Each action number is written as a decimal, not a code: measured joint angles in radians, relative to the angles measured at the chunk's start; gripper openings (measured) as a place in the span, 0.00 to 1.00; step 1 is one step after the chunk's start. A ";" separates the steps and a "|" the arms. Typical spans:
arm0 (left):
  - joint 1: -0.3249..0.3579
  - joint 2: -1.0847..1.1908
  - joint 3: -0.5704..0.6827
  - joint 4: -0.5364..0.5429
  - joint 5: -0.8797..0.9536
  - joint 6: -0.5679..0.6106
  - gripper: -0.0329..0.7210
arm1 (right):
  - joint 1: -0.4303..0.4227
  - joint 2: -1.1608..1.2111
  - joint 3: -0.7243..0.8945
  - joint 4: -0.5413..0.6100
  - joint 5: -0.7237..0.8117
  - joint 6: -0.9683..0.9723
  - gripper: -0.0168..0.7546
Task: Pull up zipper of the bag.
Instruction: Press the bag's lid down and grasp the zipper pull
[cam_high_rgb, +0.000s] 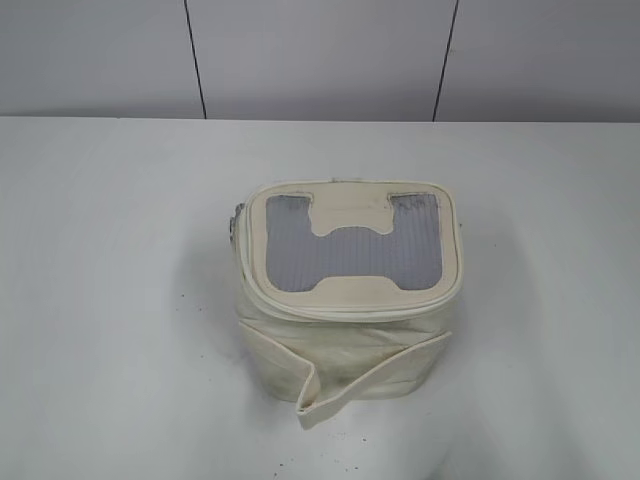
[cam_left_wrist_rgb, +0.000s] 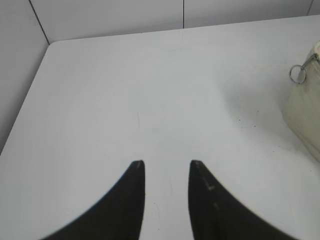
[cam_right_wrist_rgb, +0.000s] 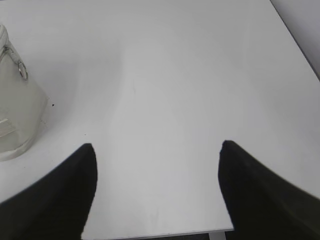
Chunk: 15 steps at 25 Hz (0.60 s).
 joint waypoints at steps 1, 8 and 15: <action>0.000 0.000 0.000 0.000 0.000 0.000 0.36 | 0.000 0.000 0.000 0.000 0.000 0.000 0.78; 0.000 0.000 0.000 0.000 0.000 0.000 0.36 | 0.000 0.000 0.000 0.000 0.000 0.000 0.78; 0.000 0.000 0.000 0.000 0.000 0.000 0.36 | 0.000 0.000 0.000 0.000 0.000 0.000 0.78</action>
